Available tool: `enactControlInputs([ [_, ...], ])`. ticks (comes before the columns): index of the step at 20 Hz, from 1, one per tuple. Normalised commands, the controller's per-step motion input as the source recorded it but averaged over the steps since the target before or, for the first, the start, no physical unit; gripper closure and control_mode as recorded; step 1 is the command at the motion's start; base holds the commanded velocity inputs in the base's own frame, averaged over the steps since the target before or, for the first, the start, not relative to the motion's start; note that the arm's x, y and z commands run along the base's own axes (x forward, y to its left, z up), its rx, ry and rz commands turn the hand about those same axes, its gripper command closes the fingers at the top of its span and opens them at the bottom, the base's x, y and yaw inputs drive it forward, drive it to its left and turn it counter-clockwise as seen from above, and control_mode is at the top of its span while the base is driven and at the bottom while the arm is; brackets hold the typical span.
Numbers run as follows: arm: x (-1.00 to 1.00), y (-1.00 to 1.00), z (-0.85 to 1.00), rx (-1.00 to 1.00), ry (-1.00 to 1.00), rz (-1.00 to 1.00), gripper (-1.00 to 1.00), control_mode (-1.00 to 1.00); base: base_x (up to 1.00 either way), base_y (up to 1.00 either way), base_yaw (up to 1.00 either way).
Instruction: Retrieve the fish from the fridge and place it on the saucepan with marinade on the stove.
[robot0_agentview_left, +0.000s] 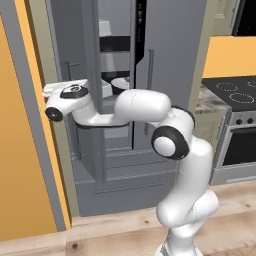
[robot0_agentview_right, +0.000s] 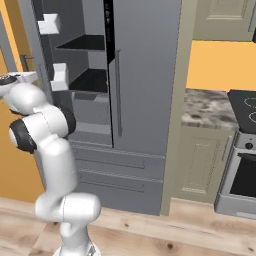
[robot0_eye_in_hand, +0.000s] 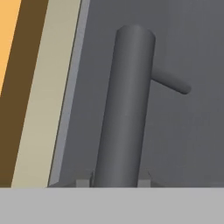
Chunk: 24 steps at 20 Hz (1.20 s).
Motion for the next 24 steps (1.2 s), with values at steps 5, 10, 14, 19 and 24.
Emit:
enactControlInputs([
  [5, 0.0, 0.33, 0.0, -0.03, 0.01, -0.02, -1.0, -1.0, 0.0, 0.0, 0.0],
  [10, -0.01, 0.0, 0.11, 0.0, 0.0, 0.0, -1.0, -1.0, 0.0, 0.0, 0.0],
  [14, -0.1, -0.01, 0.55, 0.0, -0.01, 0.0, -1.0, -1.0, 0.0, 0.0, 0.0],
  [19, -0.13, -0.02, 0.71, 0.01, -0.02, 0.0, -1.0, -1.0, 0.0, 0.0, 0.0],
  [24, -0.56, -0.29, 0.78, 0.05, 0.0, 0.0, -1.0, -1.0, 0.0, 0.0, 0.0],
])
